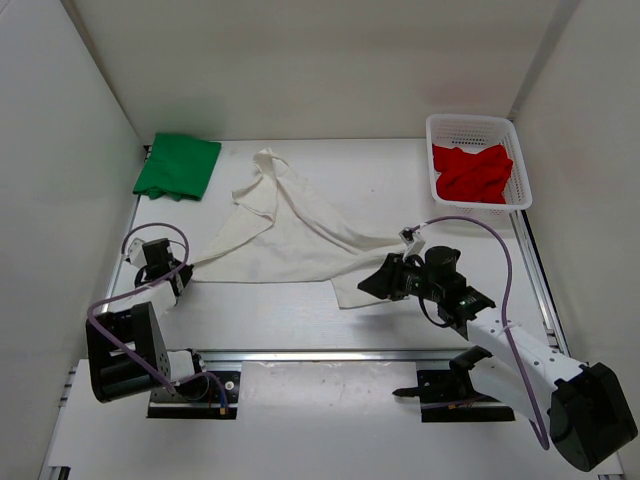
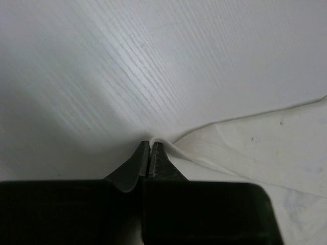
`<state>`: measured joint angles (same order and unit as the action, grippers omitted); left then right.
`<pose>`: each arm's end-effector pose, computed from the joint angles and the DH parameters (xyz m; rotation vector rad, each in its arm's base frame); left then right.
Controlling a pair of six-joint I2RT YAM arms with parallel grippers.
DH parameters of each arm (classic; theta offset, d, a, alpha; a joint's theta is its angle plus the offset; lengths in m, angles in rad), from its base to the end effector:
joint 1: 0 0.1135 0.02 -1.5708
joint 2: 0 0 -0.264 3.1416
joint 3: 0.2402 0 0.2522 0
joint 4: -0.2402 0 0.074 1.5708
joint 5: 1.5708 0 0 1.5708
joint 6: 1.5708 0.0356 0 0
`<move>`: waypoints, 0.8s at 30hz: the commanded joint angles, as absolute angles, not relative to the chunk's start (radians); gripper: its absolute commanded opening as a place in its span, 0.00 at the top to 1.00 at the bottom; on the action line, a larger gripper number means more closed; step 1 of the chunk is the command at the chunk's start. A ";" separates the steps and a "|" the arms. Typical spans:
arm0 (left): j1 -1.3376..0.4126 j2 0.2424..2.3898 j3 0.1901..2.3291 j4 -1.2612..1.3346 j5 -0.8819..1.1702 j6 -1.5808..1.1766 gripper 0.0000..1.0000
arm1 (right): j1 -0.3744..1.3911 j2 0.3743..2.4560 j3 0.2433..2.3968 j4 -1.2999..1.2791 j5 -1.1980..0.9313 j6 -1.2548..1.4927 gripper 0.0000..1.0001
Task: Fold and stack the t-shirts
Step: Flatten out the tshirt
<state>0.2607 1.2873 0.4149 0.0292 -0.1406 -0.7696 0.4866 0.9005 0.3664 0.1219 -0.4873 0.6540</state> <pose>0.2135 0.0621 0.1363 -1.2400 2.0596 -0.0666 0.1637 0.1055 0.2051 -0.1660 2.1370 1.1899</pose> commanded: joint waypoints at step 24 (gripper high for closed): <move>0.012 0.927 0.341 0.045 -0.014 -0.755 1.00 | 0.275 1.091 0.433 -0.301 0.009 0.600 0.62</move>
<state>0.0288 0.9447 0.3412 0.0391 -0.0498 -0.7498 0.2790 1.0637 0.4145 -0.3019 -0.0048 0.5915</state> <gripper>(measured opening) 0.075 0.380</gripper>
